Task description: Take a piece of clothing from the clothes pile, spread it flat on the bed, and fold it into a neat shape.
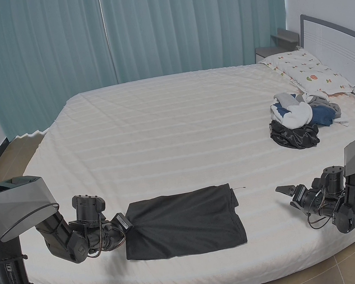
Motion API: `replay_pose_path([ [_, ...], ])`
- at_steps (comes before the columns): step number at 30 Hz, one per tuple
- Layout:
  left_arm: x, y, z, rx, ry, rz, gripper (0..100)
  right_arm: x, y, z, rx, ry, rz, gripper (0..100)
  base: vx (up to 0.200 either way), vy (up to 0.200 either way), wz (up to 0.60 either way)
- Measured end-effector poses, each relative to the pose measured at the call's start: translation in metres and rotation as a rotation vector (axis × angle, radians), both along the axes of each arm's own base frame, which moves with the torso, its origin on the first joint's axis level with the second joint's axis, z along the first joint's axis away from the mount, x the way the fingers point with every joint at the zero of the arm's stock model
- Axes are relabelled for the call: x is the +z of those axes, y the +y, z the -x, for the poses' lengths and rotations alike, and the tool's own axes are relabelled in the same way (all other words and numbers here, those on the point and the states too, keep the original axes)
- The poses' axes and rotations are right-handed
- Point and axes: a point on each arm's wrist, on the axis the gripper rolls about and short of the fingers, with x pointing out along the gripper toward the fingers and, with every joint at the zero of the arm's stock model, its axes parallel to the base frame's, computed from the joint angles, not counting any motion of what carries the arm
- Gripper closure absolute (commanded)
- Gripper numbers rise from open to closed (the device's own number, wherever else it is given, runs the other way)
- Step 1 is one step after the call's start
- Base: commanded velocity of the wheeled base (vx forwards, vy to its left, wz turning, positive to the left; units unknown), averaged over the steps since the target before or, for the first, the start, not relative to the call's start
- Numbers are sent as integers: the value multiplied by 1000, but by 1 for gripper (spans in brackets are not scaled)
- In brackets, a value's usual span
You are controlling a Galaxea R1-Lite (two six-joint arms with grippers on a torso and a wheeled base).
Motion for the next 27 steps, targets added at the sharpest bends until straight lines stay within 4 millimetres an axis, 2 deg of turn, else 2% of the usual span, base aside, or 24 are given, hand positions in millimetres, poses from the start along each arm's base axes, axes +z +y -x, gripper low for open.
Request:
replay_pose_path([
  [1,0,0,1,-1,0,-1,100,0,0,0,0,-2,0,0,0,0,0],
  [2,0,0,1,1,1,-2,0,1,0,0,1,-3,1,0,0,0,0],
  [7,0,-2,6,2,11,-16,0,3,2,0,6,-11,2,0,0,0,0],
  [13,4,-2,6,14,-12,-35,0,8,17,2,48,-25,5,0,0,0,0],
  [20,16,-5,-17,27,-94,-20,0,5,42,6,126,-21,8,0,0,0,0],
  [27,11,-11,-44,27,-139,-12,0,-1,75,9,227,-20,9,0,0,0,0],
])
